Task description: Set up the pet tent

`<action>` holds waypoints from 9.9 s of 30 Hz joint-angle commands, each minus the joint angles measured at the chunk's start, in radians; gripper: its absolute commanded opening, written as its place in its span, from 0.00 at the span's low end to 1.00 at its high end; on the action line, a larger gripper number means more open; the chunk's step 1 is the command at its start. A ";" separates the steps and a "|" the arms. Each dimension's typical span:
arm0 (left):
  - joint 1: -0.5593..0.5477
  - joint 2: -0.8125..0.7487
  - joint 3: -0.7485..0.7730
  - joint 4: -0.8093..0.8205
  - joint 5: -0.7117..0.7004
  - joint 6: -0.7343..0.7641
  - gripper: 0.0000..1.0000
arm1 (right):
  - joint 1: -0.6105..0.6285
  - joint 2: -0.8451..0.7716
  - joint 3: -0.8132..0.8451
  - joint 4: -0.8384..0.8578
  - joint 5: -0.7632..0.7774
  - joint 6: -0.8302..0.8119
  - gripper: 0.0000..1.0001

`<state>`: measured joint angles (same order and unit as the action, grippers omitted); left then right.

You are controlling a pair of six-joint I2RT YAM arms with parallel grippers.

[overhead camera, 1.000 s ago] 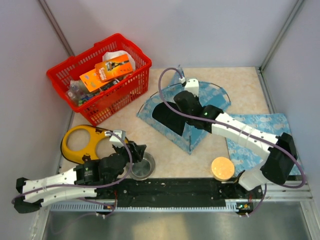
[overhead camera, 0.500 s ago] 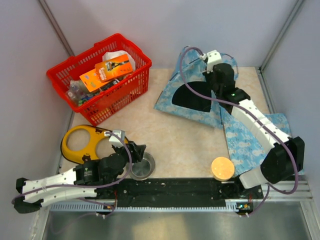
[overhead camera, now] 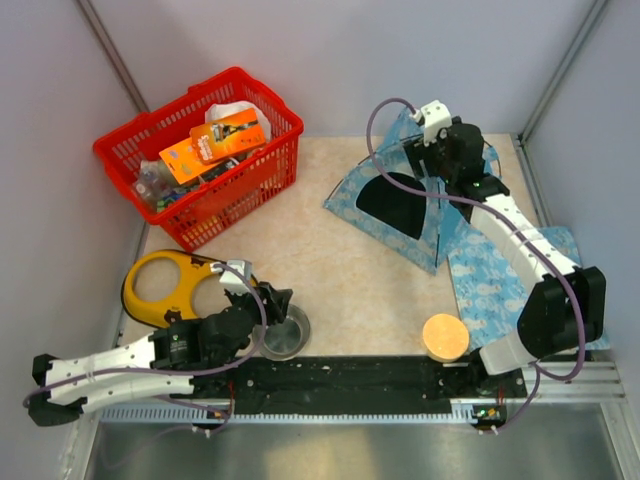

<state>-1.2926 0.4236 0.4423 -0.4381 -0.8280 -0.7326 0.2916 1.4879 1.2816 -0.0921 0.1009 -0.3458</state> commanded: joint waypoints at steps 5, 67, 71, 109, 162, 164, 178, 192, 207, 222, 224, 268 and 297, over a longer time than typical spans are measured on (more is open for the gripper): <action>-0.004 -0.011 0.038 0.024 -0.008 0.013 0.63 | -0.017 0.027 0.067 -0.006 0.019 0.111 0.66; -0.002 -0.077 -0.011 0.058 0.085 0.042 0.64 | -0.138 -0.242 -0.562 -0.451 0.364 0.939 0.93; -0.002 -0.112 -0.033 0.065 0.102 0.026 0.64 | -0.138 -0.281 -0.620 -0.417 0.303 0.909 0.93; -0.002 -0.146 -0.028 0.068 0.105 0.016 0.64 | -0.341 -0.357 -0.300 -0.564 0.056 0.878 0.00; 0.180 0.665 0.234 0.779 0.435 0.185 0.65 | 0.527 -0.428 -0.338 -0.064 -0.035 1.381 0.00; 0.220 0.698 0.249 0.786 0.498 0.177 0.50 | 0.526 -0.431 -0.341 -0.077 -0.027 1.375 0.00; 0.338 0.672 0.240 0.506 0.402 0.191 0.00 | 0.505 -0.492 -0.286 -0.415 0.216 1.091 0.79; 0.342 0.630 0.161 0.417 0.311 0.187 0.00 | 0.258 -0.574 -0.679 -0.263 0.231 1.012 0.82; 0.342 0.688 0.196 0.429 0.394 0.220 0.00 | 0.155 -0.193 -0.751 0.077 -0.062 0.946 0.79; 0.342 0.785 0.273 0.429 0.486 0.220 0.00 | 0.156 -0.268 -0.784 0.248 -0.414 0.956 0.75; 0.342 0.793 0.274 0.429 0.498 0.214 0.00 | 0.156 -0.288 -0.797 0.294 -0.431 0.966 0.81; 0.493 1.322 0.756 0.158 0.900 0.151 0.00 | 0.207 -0.259 -0.531 0.301 -0.270 0.903 0.00; 0.601 1.301 0.662 0.220 0.865 0.105 0.48 | 0.198 -0.342 -0.442 -0.211 0.039 0.900 0.91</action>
<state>-0.6891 1.8080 1.1473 -0.2508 0.0731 -0.6350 0.4896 1.2198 0.8364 -0.1585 0.0441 0.5800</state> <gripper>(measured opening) 0.453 0.870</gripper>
